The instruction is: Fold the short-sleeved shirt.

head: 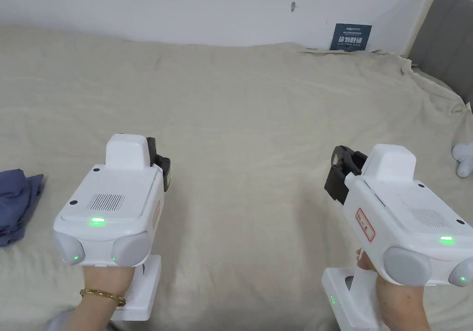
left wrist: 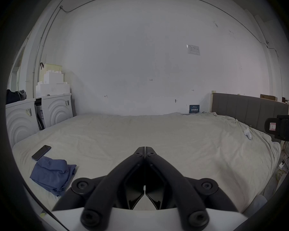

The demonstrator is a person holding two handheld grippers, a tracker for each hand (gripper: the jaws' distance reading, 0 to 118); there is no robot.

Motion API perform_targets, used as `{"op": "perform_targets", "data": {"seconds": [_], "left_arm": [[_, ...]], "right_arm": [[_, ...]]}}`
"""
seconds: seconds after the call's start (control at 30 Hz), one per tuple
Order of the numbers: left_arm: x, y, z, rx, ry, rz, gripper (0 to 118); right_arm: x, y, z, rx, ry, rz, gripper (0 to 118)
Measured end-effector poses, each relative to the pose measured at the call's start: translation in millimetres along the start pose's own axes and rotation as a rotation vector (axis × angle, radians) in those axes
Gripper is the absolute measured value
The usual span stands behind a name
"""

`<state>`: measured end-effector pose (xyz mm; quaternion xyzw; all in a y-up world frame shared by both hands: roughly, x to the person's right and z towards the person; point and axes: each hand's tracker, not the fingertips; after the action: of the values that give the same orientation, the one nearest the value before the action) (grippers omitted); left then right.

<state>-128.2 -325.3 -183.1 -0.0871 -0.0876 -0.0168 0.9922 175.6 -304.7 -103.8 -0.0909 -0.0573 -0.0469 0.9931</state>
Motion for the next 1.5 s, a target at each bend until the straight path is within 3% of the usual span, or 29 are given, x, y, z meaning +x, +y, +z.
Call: {"op": "perform_targets", "data": {"seconds": [1.17,1.3,1.33,1.37,1.4,1.47,1.5], "left_arm": [[5,1,-1,0.003,-0.01,-0.015,0],[5,2,1,0.016,-0.005,-0.002,0],[5,2,1,0.021,0.002,0.002,4],[5,3,1,0.02,0.01,0.001,16],[5,4,1,0.018,0.013,0.0,34],[5,6,0,0.007,0.015,0.008,92],[4,6,2,0.014,0.013,0.012,105]], "right_arm": [[-1,3,0,0.011,0.006,0.006,0],[-1,8,1,-0.008,-0.006,-0.025,0],[0,10,1,-0.018,0.004,-0.053,3],[1,13,1,-0.026,0.019,-0.079,20],[2,15,1,-0.039,0.021,-0.085,48],[0,21,2,-0.037,0.007,-0.092,102],[1,23,3,-0.034,0.009,-0.093,109]]}}
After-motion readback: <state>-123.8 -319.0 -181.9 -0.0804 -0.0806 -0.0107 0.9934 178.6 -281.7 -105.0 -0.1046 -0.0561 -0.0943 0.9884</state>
